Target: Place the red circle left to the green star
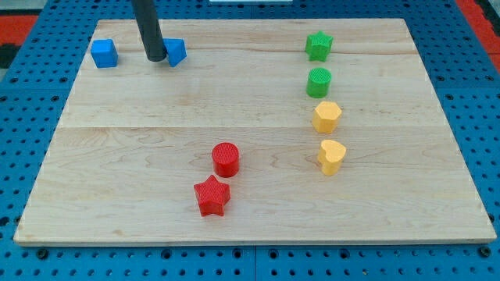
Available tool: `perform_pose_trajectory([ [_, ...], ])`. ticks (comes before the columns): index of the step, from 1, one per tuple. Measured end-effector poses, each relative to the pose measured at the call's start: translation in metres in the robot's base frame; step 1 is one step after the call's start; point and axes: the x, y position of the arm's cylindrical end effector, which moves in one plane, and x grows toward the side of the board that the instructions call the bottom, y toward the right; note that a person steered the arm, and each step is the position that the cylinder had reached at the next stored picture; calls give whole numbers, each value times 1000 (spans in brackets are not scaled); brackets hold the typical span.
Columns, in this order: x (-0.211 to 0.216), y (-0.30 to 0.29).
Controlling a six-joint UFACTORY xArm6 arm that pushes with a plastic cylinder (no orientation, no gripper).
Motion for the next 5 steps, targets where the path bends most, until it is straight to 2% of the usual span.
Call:
perform_pose_trajectory([
  [2, 148, 5],
  [3, 214, -31],
  [4, 287, -8],
  [5, 330, 33],
])
